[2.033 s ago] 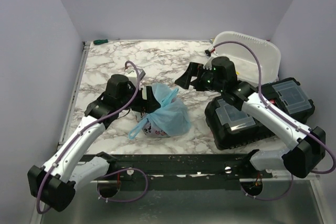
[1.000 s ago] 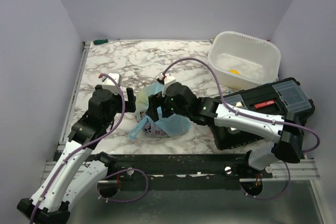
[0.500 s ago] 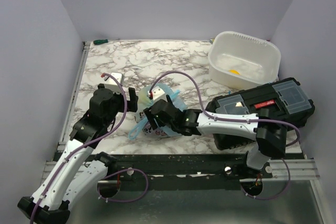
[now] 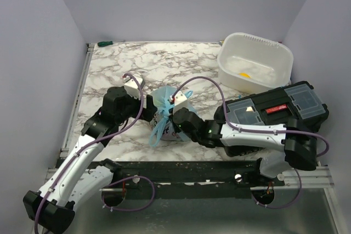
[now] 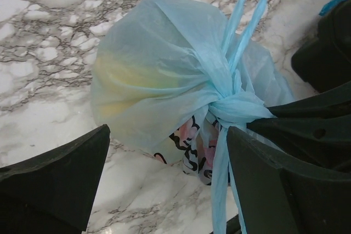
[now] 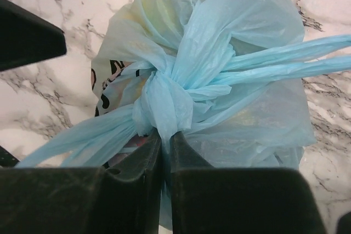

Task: Take the fake fruits out of the plastic bag
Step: Untie the plastic bag at the center of the board.

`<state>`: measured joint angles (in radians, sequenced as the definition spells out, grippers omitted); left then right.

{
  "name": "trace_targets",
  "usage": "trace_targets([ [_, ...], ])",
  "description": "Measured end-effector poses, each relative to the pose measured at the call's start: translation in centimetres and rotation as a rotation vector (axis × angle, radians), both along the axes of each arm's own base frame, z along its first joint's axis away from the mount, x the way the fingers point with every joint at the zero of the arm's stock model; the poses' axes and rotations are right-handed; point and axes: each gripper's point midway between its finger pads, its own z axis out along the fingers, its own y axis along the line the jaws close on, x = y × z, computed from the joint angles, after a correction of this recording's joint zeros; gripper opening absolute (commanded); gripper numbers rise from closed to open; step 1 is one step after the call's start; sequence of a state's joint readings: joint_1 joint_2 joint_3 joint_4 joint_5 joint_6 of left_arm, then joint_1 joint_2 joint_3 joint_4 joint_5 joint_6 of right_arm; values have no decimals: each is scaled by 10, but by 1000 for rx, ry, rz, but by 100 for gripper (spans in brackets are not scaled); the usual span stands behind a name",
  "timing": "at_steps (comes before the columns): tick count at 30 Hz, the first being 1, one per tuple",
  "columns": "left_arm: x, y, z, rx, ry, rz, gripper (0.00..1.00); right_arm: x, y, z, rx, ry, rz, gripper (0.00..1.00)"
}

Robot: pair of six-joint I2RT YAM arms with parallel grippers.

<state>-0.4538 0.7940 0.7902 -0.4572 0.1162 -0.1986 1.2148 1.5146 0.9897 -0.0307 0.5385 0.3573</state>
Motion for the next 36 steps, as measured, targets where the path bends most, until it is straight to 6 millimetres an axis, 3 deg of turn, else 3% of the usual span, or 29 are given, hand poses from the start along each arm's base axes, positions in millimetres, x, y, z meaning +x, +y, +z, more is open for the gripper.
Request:
trace_targets([
  [2,-2,-6,-5,-2,23,-33,84,-1,-2,4,26,-9,4,1],
  [12,-12,-29,-23,-20,117,-175,81,-13,-1,6,104,-9,72,1],
  [16,-16,-37,-39,3,179,-218,74,-17,1,16,148,-17,102,1],
  [25,-17,-38,-48,36,234,-224,51,-22,3,18,172,-16,142,1],
  [28,-15,-39,-48,44,236,-222,50,-23,4,19,172,-18,156,1],
  [33,-14,-37,-51,54,243,-212,60,-26,7,19,179,-11,179,1],
  [35,-13,-38,-52,59,254,-211,56,-28,8,20,182,-12,192,1],
  [36,-12,-38,-54,61,260,-211,49,-28,9,20,184,-12,195,1],
])
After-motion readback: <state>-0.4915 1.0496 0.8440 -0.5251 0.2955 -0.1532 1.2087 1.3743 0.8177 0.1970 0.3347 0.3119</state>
